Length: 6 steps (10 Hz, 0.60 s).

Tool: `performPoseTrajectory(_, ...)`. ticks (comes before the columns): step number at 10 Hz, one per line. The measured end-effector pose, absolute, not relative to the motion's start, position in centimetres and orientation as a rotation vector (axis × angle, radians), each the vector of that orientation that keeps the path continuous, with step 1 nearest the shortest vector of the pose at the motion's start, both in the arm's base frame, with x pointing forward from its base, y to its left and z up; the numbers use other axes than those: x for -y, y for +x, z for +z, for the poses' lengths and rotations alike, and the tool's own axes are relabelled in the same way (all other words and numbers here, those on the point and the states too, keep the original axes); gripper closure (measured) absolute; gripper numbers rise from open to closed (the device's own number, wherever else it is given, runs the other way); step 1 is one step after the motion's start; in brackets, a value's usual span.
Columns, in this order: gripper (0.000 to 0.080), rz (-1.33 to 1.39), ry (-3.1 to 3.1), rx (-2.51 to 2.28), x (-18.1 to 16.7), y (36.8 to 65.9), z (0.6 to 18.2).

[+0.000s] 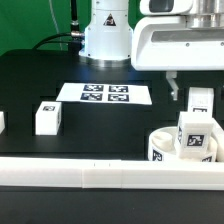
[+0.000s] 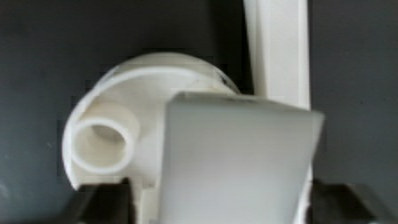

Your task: Assemble stool

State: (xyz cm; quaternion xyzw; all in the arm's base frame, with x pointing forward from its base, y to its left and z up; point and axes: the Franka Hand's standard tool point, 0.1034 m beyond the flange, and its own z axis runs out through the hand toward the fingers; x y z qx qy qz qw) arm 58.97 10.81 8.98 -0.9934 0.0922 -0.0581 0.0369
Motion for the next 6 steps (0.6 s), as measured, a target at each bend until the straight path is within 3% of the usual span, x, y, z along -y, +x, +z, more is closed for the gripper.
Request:
performPoseTrajectory(1, 0.0403, -0.179, -3.050, -0.283, -10.81, 58.94, 8.95)
performPoseTrajectory(2, 0.0468, -0.178, -3.047, -0.301, -10.81, 58.94, 8.95)
performPoseTrajectory(6, 0.0468, -0.161, -2.985, -0.587, -10.92, 58.88, 8.92)
